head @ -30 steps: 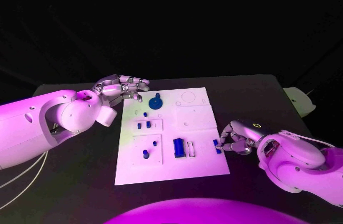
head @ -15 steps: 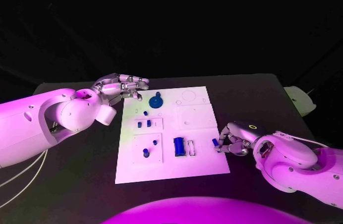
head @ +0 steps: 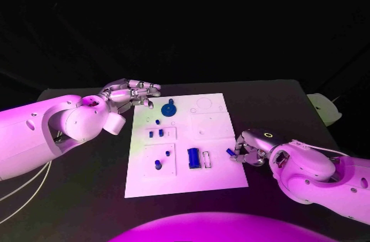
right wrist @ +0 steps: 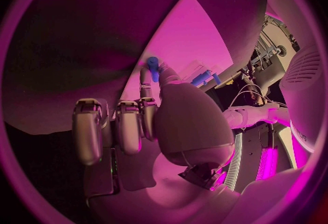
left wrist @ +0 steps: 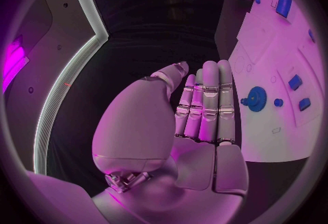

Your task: Assemble the parts on the task board

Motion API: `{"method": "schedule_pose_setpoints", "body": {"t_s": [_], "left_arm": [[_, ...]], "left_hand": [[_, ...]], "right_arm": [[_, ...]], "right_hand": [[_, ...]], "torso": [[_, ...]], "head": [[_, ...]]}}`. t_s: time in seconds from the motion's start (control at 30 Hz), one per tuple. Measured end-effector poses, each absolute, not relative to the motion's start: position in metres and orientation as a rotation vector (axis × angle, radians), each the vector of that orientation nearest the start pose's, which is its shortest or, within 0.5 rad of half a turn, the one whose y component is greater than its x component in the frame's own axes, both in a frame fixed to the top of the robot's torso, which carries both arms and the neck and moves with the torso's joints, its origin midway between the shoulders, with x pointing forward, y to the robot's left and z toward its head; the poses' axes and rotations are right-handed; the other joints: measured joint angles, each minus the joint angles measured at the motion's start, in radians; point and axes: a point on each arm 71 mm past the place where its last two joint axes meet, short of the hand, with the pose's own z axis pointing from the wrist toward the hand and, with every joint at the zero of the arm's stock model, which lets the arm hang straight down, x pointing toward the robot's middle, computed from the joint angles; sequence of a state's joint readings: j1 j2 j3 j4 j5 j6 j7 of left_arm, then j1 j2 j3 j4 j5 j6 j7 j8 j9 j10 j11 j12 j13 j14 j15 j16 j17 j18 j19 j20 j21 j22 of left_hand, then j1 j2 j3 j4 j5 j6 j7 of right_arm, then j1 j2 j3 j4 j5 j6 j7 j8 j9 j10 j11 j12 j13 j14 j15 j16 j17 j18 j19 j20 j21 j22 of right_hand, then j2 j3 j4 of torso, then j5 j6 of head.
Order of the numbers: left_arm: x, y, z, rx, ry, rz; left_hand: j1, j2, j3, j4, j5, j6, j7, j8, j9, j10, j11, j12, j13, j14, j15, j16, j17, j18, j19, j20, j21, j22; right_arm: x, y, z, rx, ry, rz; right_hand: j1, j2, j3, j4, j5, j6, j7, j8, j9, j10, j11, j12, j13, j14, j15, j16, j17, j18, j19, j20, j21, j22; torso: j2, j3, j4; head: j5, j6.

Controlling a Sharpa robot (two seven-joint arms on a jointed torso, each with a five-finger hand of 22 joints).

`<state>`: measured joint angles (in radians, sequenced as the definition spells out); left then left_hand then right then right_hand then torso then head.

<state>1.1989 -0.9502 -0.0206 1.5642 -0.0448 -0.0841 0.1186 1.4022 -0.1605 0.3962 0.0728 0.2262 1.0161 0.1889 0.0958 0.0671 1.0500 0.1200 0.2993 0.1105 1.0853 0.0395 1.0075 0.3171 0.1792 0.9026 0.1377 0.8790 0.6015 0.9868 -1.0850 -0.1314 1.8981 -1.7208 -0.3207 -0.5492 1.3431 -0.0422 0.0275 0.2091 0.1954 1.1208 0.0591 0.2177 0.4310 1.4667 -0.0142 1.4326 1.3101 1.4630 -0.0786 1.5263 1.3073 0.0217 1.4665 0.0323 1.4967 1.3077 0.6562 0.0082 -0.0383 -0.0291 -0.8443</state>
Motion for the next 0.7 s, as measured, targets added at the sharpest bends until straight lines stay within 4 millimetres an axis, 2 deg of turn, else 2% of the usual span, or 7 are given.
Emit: {"method": "schedule_pose_setpoints", "body": {"t_s": [0.1, 0.23, 0.3, 0.4, 0.5, 0.7], "left_arm": [[0.475, 0.236, -0.185, -1.161, 1.757, -1.529], [0.474, 0.236, -0.185, -1.162, 1.758, -1.528], [0.474, 0.236, -0.185, -1.162, 1.758, -1.528], [0.474, 0.236, -0.185, -1.162, 1.759, -1.528], [0.474, 0.236, -0.185, -1.163, 1.760, -1.527], [0.474, 0.237, -0.185, -1.164, 1.761, -1.525]], "left_hand": [[0.000, 0.000, 0.000, 0.000, 0.000, 0.000, 0.000, 0.000, 0.000, 0.000, 0.000, 0.000, 0.000, 0.000, 0.000, 0.000, 0.000, 0.000, 0.000, 0.000, 0.000, 0.000], [0.000, 0.000, 0.000, 0.000, 0.000, 0.000, 0.000, 0.000, 0.000, 0.000, 0.000, 0.000, 0.000, 0.000, 0.000, 0.000, 0.000, 0.000, 0.000, 0.000, 0.000, 0.000], [0.000, 0.000, 0.000, 0.000, 0.000, 0.000, 0.000, 0.000, 0.000, 0.000, 0.000, 0.000, 0.000, 0.000, 0.000, 0.000, 0.000, 0.000, 0.000, 0.000, 0.000, 0.000], [0.000, 0.000, 0.000, 0.000, 0.000, 0.000, 0.000, 0.000, 0.000, 0.000, 0.000, 0.003, 0.000, 0.000, 0.000, 0.000, 0.000, 0.000, 0.000, 0.000, 0.000, 0.000], [0.000, 0.000, 0.000, 0.000, 0.000, 0.000, 0.000, 0.000, 0.000, 0.000, 0.000, 0.006, 0.000, 0.000, 0.000, 0.000, 0.000, 0.000, 0.000, 0.000, 0.000, -0.001], [0.000, 0.000, 0.000, 0.000, 0.000, 0.000, 0.000, 0.000, 0.000, 0.000, 0.000, 0.006, 0.000, 0.000, 0.000, 0.000, 0.000, 0.000, 0.000, 0.000, 0.000, -0.001]], "right_arm": [[0.355, -0.224, -0.266, -0.132, 1.908, 0.323], [0.356, -0.221, -0.266, -0.150, 1.897, 0.324], [0.356, -0.220, -0.266, -0.157, 1.893, 0.323], [0.356, -0.218, -0.266, -0.170, 1.885, 0.322], [0.355, -0.217, -0.265, -0.177, 1.881, 0.321], [0.350, -0.214, -0.265, -0.174, 1.878, 0.331]], "right_hand": [[0.022, 0.000, 0.024, -0.020, -0.019, 0.002, 0.001, -0.007, 0.000, 0.000, 0.000, 0.004, 0.003, 0.000, 0.000, 0.000, 0.000, 0.000, 0.000, 0.000, 0.000, 0.000], [0.043, -0.003, 0.049, -0.044, -0.019, 0.006, 0.001, -0.013, 0.000, 0.000, 0.000, 0.002, 0.003, 0.000, 0.000, 0.000, 0.000, 0.000, 0.000, 0.000, 0.000, 0.000], [0.048, -0.005, 0.057, -0.052, -0.009, 0.006, 0.001, -0.015, 0.000, 0.000, 0.000, 0.000, 0.003, 0.000, 0.000, 0.000, 0.000, 0.000, 0.000, 0.000, 0.000, 0.000], [0.061, -0.016, 0.078, -0.065, 0.032, 0.009, -0.002, -0.023, -0.023, -0.003, -0.004, -0.004, -0.003, 0.002, -0.002, 0.000, 0.000, 0.000, 0.000, 0.000, 0.000, 0.000], [0.070, -0.025, 0.087, -0.056, 0.067, 0.010, -0.003, -0.020, -0.027, 0.000, -0.007, -0.006, -0.003, 0.004, -0.004, 0.000, 0.001, 0.000, 0.000, 0.000, 0.000, 0.000], [0.074, -0.027, 0.119, -0.039, 0.099, 0.010, -0.004, -0.016, -0.018, 0.000, -0.007, -0.005, -0.003, 0.004, -0.004, 0.004, 0.001, 0.000, 0.000, 0.000, 0.008, 0.000]], "torso": [[0.000, 0.0001, -0.0001], [0.000, 0.0000, 0.0000], [0.000, 0.0000, 0.0000], [0.000, -0.0003, 0.0004], [0.000, -0.0003, 0.0006], [0.000, -0.0002, 0.0005]], "head": [[0.000, 0.001], [0.000, 0.002], [0.000, 0.002], [-0.001, 0.002], [-0.001, 0.001], [0.001, 0.001]]}}
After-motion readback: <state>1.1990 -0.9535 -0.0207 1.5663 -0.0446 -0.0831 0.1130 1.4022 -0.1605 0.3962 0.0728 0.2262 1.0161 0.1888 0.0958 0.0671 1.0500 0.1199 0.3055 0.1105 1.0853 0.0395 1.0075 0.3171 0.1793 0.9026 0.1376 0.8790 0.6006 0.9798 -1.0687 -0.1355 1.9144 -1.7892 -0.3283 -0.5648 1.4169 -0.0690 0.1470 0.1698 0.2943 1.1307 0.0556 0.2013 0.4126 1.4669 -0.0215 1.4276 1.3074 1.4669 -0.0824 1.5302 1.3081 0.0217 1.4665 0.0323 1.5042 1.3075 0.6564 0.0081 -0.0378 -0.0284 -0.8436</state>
